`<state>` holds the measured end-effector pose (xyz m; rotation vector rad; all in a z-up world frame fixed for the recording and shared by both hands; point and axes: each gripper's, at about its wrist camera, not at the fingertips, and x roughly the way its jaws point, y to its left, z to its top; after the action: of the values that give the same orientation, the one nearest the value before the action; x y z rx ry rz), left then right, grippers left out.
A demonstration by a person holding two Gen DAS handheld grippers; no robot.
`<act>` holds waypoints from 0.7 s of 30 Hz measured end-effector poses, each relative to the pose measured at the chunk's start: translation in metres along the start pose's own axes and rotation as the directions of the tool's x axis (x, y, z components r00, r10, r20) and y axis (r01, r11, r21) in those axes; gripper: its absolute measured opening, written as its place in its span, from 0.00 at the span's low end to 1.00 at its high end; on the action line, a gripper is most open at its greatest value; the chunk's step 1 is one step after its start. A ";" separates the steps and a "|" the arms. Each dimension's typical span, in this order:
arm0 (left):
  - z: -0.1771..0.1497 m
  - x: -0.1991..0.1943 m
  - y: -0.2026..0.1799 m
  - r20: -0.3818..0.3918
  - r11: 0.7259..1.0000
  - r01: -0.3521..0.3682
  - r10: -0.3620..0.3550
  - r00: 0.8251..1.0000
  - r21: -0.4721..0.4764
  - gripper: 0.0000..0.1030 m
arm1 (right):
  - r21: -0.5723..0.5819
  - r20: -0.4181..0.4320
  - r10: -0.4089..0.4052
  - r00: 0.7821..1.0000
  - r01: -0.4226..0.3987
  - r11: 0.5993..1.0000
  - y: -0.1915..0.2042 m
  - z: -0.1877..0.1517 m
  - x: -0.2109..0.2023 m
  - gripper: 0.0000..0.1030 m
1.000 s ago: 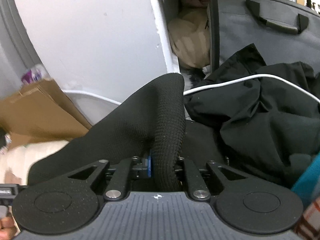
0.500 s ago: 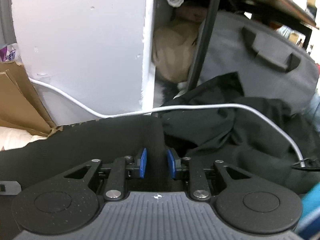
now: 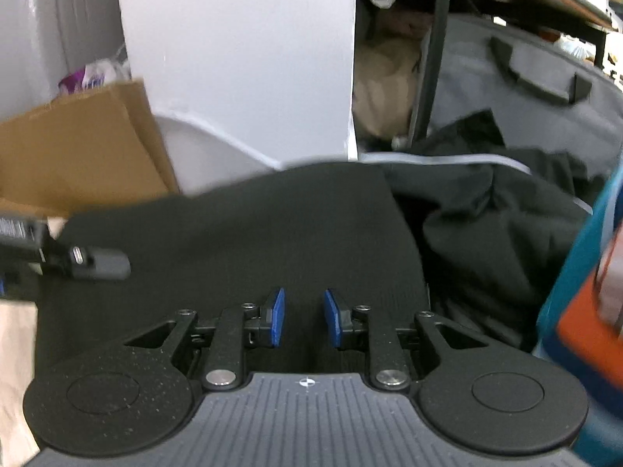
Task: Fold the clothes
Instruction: 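Lower the shorts onto the pile and open the right tool while the left tool holds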
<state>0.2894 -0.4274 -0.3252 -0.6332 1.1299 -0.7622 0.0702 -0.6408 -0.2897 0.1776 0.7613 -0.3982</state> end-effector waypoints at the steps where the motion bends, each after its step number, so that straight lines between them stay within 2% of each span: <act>1: 0.000 0.000 0.000 0.000 1.000 0.000 0.000 1.000 0.003 0.31 | 0.000 -0.005 -0.009 1.000 0.009 1.000 -0.001 -0.007 0.001 0.27; 4: 0.001 0.001 0.000 -0.006 1.000 -0.002 0.002 1.000 0.015 0.33 | 0.026 -0.015 -0.028 0.999 0.029 0.999 -0.010 -0.027 -0.002 0.28; 6: 0.003 -0.003 -0.006 -0.008 0.998 -0.033 0.033 0.999 0.053 0.40 | 0.044 -0.022 -0.048 0.999 0.048 0.998 -0.015 -0.037 -0.007 0.29; 10: 0.010 -0.016 -0.011 0.003 0.992 -0.066 0.066 0.998 0.106 0.46 | 0.064 0.004 -0.019 1.000 0.018 0.998 -0.006 -0.035 -0.020 0.30; 15: 0.024 -0.021 -0.005 -0.009 0.995 -0.040 0.041 0.999 0.088 0.55 | 0.088 0.038 0.017 0.999 -0.020 0.996 0.005 -0.032 -0.036 0.34; 19: 0.032 -0.017 -0.001 -0.012 0.999 0.006 -0.006 1.000 0.054 0.70 | 0.093 0.066 0.058 0.996 -0.064 0.994 0.020 -0.027 -0.045 0.35; 21: 0.034 -0.010 0.000 -0.024 0.999 0.023 -0.022 0.999 0.043 0.70 | 0.087 0.075 0.096 0.993 -0.103 0.991 0.034 -0.022 -0.042 0.35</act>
<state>0.3195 -0.4174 -0.3094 -0.6030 1.1264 -0.8135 0.0425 -0.5917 -0.2753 0.2840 0.6627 -0.3426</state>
